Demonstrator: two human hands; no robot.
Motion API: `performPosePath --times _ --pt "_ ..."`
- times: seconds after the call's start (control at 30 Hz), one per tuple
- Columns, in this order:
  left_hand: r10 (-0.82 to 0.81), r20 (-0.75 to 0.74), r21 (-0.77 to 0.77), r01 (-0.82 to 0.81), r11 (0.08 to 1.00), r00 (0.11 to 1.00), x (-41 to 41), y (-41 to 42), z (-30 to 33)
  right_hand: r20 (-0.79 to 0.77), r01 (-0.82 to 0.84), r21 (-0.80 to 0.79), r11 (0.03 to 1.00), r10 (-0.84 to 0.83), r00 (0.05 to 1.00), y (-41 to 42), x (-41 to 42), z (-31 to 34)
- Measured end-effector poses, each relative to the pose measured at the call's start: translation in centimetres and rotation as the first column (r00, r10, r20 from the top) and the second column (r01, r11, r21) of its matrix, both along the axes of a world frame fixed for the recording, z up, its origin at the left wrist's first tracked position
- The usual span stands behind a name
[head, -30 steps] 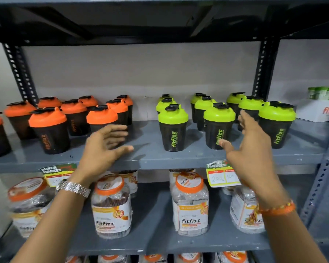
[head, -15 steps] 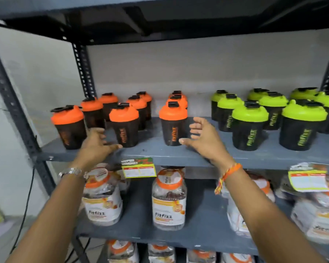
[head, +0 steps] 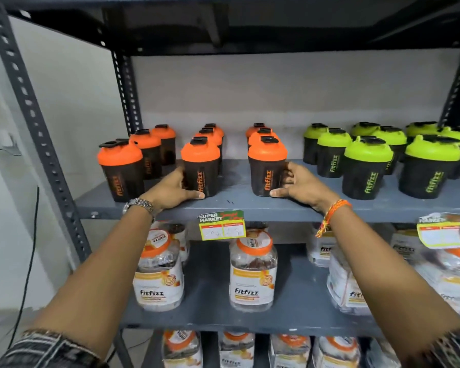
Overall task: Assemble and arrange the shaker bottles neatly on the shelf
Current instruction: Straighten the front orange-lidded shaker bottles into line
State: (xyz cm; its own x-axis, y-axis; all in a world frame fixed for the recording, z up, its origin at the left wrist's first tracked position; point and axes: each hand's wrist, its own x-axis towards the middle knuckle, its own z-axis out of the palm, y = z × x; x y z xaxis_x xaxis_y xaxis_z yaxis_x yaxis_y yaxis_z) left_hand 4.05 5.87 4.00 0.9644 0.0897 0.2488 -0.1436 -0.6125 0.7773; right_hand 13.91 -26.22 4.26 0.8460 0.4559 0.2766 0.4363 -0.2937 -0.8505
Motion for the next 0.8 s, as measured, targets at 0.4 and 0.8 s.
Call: performPosePath --times 0.4,0.8 --pt "0.089 0.025 0.089 -0.091 0.992 0.996 -0.9 -0.2 -0.6 -0.001 0.020 -0.015 1.000 -0.020 1.000 -0.5 -1.1 0.1" --pt "0.095 -0.026 0.097 -0.092 0.991 0.995 -1.4 -0.7 -0.1 -0.026 0.024 -0.015 1.000 -0.025 0.999 -0.8 -0.8 0.1"
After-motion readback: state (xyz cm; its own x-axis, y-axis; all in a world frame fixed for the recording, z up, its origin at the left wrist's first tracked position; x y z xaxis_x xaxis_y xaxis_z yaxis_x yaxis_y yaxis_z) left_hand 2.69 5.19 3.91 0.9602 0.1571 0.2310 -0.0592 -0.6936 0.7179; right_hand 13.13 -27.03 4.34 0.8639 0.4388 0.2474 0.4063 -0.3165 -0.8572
